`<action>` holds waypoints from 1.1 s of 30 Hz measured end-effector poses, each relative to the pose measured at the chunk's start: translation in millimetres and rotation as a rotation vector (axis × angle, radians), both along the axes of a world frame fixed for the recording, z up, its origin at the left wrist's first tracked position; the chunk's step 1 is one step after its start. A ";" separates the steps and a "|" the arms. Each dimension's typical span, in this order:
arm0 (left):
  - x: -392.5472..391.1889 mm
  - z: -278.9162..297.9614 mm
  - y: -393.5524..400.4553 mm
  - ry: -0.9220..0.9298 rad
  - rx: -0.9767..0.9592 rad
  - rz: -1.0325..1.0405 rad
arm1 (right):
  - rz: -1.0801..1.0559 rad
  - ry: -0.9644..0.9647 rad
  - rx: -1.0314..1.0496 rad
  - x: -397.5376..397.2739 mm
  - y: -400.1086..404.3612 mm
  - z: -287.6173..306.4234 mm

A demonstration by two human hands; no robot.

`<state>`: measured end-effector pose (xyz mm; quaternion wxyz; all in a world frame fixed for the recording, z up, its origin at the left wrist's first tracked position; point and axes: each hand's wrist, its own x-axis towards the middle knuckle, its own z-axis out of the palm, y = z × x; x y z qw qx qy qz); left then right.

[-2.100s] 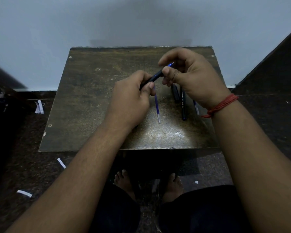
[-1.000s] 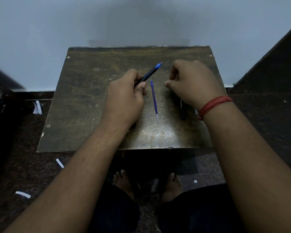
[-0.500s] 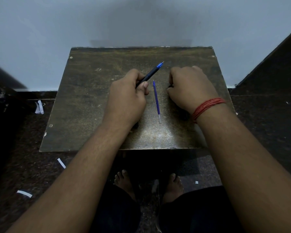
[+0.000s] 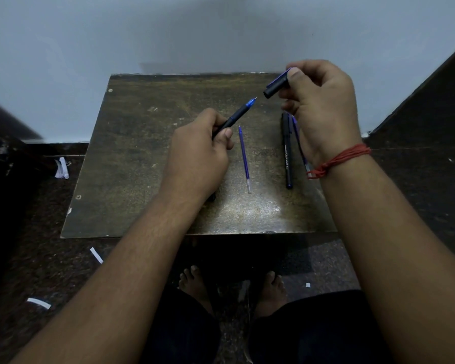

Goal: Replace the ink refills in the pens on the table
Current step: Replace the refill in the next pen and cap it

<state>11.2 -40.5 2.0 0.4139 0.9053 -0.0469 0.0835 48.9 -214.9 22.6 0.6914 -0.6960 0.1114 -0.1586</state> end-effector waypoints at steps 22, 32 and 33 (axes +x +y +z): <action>-2.6 0.4 -4.1 -0.083 -0.064 0.004 | 0.185 -0.010 0.008 -8.9 26.1 -9.8; -2.0 2.2 -8.6 -0.111 -0.106 0.056 | 0.144 -0.040 -0.177 -22.1 59.5 -11.1; -1.5 2.1 -8.9 -0.114 -0.106 0.059 | 0.141 -0.038 -0.238 -23.9 63.2 -11.7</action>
